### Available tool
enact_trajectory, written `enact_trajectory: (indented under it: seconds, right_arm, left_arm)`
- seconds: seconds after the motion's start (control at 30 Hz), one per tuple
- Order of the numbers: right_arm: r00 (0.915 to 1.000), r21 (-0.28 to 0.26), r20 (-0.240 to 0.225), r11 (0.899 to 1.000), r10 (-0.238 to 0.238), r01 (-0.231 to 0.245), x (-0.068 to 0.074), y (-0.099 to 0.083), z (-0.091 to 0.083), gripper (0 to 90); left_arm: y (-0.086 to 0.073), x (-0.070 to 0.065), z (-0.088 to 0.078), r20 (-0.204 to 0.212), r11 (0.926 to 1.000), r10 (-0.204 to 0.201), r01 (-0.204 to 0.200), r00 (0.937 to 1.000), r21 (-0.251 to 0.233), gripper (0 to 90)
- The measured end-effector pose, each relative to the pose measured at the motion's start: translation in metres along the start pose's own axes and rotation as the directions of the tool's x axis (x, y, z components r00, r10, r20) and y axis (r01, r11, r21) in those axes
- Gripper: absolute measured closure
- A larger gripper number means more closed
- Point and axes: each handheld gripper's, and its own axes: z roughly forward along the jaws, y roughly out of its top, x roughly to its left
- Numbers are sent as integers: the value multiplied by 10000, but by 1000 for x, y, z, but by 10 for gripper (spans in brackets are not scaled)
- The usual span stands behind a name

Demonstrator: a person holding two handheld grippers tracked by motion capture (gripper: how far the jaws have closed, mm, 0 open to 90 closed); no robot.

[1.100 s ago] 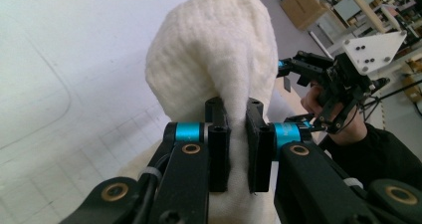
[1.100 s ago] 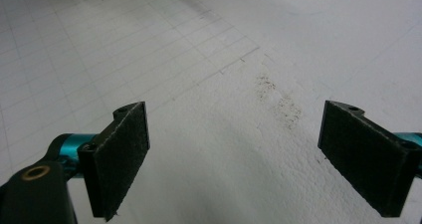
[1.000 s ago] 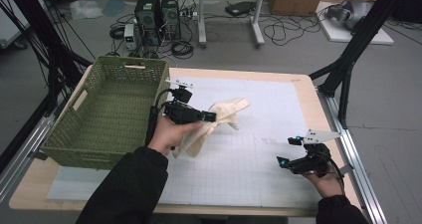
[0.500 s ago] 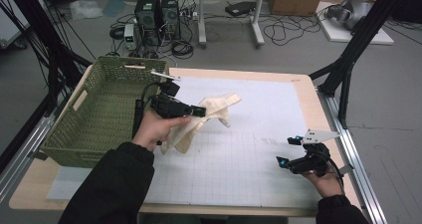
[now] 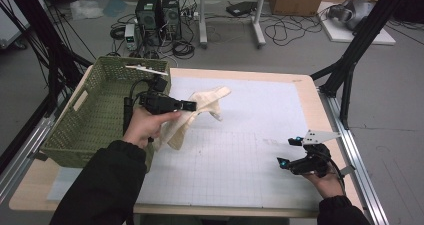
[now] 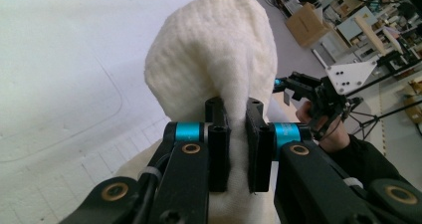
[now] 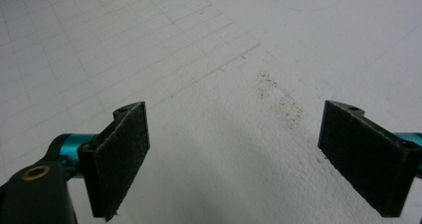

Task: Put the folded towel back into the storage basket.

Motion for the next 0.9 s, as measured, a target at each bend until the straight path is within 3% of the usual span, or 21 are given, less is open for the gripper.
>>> enact_trajectory:
  seconds: [0.53, 0.9]
  right_arm:
    - [9999, 14, -54, 9999, -99, 99, 1, 0, 1, 119]
    - [9999, 36, -128, 10000, -53, 53, 1, 0, 1, 119]
  left_arm:
    - [-6, 20, -1, -393, 9987, -483, 476, 9981, -203, 825]
    - [-6, 24, 3, -282, 9983, -579, 576, 9979, -112, 824]
